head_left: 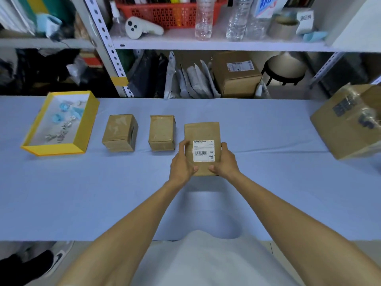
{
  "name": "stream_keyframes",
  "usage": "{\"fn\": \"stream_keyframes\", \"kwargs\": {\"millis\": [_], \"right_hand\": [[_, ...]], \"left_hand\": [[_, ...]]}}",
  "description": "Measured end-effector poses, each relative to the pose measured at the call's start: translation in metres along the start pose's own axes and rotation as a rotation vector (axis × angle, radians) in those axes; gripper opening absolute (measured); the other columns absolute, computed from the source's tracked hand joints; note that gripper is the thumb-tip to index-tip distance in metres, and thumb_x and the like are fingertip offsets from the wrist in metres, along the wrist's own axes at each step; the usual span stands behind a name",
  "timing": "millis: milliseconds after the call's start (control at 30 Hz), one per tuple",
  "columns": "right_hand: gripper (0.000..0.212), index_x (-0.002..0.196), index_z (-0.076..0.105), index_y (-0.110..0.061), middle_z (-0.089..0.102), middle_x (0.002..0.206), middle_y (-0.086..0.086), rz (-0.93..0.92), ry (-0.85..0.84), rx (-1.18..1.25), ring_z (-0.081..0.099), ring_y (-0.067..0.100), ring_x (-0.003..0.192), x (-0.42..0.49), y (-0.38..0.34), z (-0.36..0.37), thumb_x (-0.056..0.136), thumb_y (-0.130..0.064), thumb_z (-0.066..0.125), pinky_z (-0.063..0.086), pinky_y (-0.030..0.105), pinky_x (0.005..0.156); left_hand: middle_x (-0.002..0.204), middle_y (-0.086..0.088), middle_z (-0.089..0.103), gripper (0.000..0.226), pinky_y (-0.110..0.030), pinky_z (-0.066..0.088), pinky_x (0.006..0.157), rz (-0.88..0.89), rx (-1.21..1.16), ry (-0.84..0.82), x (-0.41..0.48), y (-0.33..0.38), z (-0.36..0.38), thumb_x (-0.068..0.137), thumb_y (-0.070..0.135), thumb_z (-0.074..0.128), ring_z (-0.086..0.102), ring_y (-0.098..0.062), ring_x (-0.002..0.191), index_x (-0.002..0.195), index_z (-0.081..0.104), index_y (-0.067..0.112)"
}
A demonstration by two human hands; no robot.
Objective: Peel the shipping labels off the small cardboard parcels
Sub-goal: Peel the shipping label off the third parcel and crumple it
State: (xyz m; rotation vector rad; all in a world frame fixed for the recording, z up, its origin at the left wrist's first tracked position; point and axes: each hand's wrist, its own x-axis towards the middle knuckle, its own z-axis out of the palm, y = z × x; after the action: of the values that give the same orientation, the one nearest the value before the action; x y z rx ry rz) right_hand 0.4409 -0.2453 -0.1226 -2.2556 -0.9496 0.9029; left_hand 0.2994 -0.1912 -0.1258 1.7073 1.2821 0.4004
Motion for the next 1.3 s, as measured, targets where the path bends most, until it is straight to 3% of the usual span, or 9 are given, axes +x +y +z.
{"fn": "stream_keyframes", "kwargs": {"millis": [167, 267, 467, 633, 700, 900, 1000, 1167, 1300], "right_hand": [[0.064, 0.117, 0.041, -0.013, 0.056, 0.113, 0.014, 0.003, 0.028, 0.006, 0.058, 0.034, 0.102, -0.004, 0.001, 0.002, 0.064, -0.002, 0.073, 0.053, 0.042, 0.080], [0.062, 0.121, 0.040, -0.012, 0.054, 0.113, 0.015, 0.002, 0.049, -0.023, 0.056, 0.035, 0.103, -0.006, 0.003, 0.006, 0.068, -0.003, 0.071, 0.047, 0.036, 0.076], [0.066, 0.129, 0.036, -0.013, 0.052, 0.114, 0.015, -0.012, 0.066, -0.068, 0.056, 0.038, 0.103, -0.010, 0.005, 0.008, 0.072, -0.006, 0.070, 0.047, 0.036, 0.078], [0.064, 0.128, 0.035, -0.014, 0.050, 0.113, 0.015, -0.008, 0.069, -0.085, 0.056, 0.039, 0.101, -0.012, 0.003, 0.009, 0.073, -0.004, 0.066, 0.050, 0.041, 0.081], [0.065, 0.129, 0.034, -0.014, 0.050, 0.112, 0.014, -0.012, 0.064, -0.082, 0.056, 0.039, 0.101, -0.012, 0.003, 0.008, 0.073, -0.005, 0.066, 0.050, 0.041, 0.081], [0.071, 0.131, 0.033, -0.015, 0.051, 0.116, 0.014, -0.024, 0.037, -0.081, 0.055, 0.038, 0.105, -0.012, 0.003, 0.006, 0.071, -0.010, 0.070, 0.049, 0.041, 0.085], [0.069, 0.131, 0.034, -0.015, 0.051, 0.117, 0.014, -0.021, 0.035, -0.080, 0.055, 0.037, 0.106, -0.012, 0.003, 0.006, 0.072, -0.009, 0.070, 0.049, 0.040, 0.085], [0.067, 0.129, 0.034, -0.014, 0.050, 0.116, 0.014, -0.024, 0.031, -0.073, 0.055, 0.036, 0.104, -0.012, 0.002, 0.005, 0.073, -0.008, 0.070, 0.050, 0.040, 0.083], [0.065, 0.128, 0.035, -0.013, 0.050, 0.115, 0.014, -0.034, 0.019, -0.073, 0.054, 0.037, 0.105, -0.012, 0.003, 0.004, 0.072, -0.008, 0.069, 0.050, 0.040, 0.084]], "left_hand": [[0.117, -0.003, 0.056, 0.091, -0.039, 0.053, 0.078, 0.042, -0.022, -0.042, 0.001, -0.001, 0.002, 0.063, 0.001, 0.063, 0.056, -0.024, 0.098, 0.135, 0.028, 0.044], [0.119, -0.005, 0.055, 0.090, -0.043, 0.055, 0.084, 0.065, -0.025, -0.049, 0.004, -0.006, 0.005, 0.060, 0.000, 0.059, 0.054, -0.022, 0.109, 0.130, 0.030, 0.049], [0.117, -0.010, 0.053, 0.089, -0.029, 0.053, 0.062, 0.026, -0.043, -0.049, 0.010, -0.004, 0.009, 0.057, -0.007, 0.054, 0.059, -0.023, 0.098, 0.121, 0.032, 0.052], [0.110, -0.009, 0.052, 0.076, -0.038, 0.052, 0.064, 0.030, 0.002, -0.047, 0.009, -0.005, 0.013, 0.061, -0.009, 0.049, 0.058, -0.033, 0.094, 0.110, 0.031, 0.046], [0.110, -0.008, 0.050, 0.069, -0.043, 0.055, 0.072, 0.031, 0.027, -0.053, 0.006, -0.005, 0.012, 0.064, -0.008, 0.049, 0.056, -0.031, 0.095, 0.105, 0.029, 0.042], [0.118, -0.008, 0.047, 0.086, -0.036, 0.055, 0.078, 0.029, -0.004, -0.028, 0.003, -0.003, 0.007, 0.064, -0.008, 0.054, 0.054, -0.020, 0.098, 0.131, 0.028, 0.041], [0.121, -0.005, 0.034, 0.086, -0.036, 0.052, 0.088, 0.014, -0.002, 0.016, 0.001, 0.002, 0.009, 0.065, -0.013, 0.051, 0.041, -0.022, 0.109, 0.132, 0.033, 0.037], [0.121, -0.005, 0.038, 0.060, -0.031, 0.040, 0.103, -0.002, -0.042, 0.070, 0.008, 0.011, 0.009, 0.074, -0.005, 0.063, 0.042, -0.021, 0.114, 0.123, 0.047, 0.027], [0.115, -0.006, 0.043, 0.030, -0.006, 0.038, 0.087, -0.005, -0.042, 0.145, 0.017, 0.022, 0.004, 0.085, 0.000, 0.060, 0.048, -0.011, 0.093, 0.110, 0.055, 0.015]]}}
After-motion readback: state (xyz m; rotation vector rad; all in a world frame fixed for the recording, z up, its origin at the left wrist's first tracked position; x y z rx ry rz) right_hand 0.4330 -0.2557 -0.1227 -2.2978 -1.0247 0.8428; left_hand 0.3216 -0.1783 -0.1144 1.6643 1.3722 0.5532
